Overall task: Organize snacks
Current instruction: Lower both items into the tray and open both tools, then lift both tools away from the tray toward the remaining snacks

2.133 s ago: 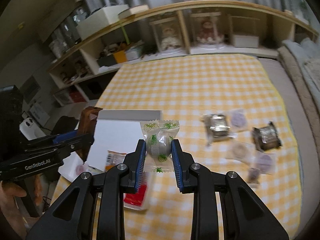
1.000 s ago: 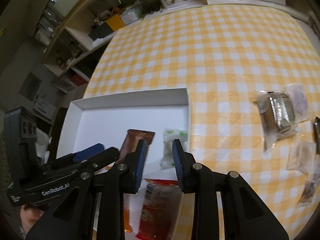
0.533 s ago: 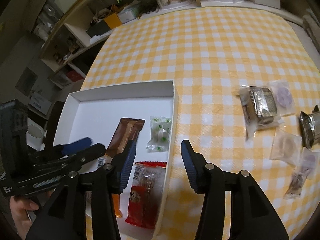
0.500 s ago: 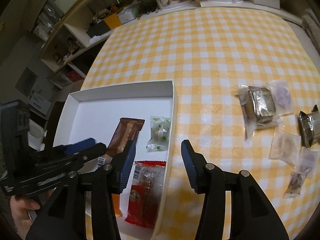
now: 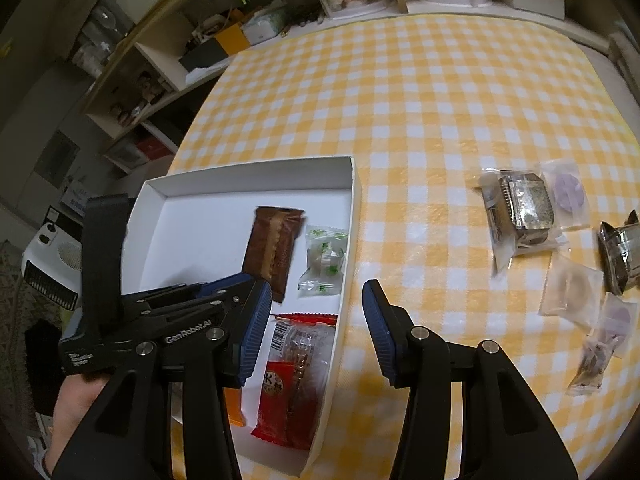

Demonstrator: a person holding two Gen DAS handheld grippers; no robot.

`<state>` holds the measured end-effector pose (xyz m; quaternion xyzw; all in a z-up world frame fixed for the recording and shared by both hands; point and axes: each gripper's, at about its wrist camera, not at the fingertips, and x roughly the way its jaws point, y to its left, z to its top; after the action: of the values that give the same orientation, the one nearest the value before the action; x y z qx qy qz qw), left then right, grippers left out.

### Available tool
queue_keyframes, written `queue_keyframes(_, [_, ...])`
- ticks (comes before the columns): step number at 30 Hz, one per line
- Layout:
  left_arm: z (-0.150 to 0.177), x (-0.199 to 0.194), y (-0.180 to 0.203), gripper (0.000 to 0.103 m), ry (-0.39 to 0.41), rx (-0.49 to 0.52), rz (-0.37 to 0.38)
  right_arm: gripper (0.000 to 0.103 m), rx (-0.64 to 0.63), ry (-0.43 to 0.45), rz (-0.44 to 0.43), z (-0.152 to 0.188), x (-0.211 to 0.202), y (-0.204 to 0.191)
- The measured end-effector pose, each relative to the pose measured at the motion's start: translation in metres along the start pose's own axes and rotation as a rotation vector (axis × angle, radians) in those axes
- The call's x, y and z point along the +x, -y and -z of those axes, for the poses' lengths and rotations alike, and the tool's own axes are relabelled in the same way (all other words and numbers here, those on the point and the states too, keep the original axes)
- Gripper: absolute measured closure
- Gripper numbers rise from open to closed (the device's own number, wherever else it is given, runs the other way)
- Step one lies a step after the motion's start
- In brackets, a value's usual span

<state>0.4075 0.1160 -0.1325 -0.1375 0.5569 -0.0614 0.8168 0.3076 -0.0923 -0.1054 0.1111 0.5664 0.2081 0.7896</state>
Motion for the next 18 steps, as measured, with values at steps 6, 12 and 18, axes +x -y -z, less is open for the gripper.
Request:
queue_keyframes(6, [0.009,-0.024,0.018,0.062,0.023,0.052,-0.036,0.052,-0.006,0.006,0.003,0.0,0.0,-0.001])
queue_keyframes(12, [0.02,-0.05,0.032,0.032,0.056,0.073,-0.085,0.015,-0.029,0.038,0.005,0.004,-0.011,-0.004])
queue_keyframes(18, [0.036,-0.08,0.038,0.004,0.087,0.086,-0.118,0.0,-0.067,0.085,0.023,0.006,-0.032,-0.012])
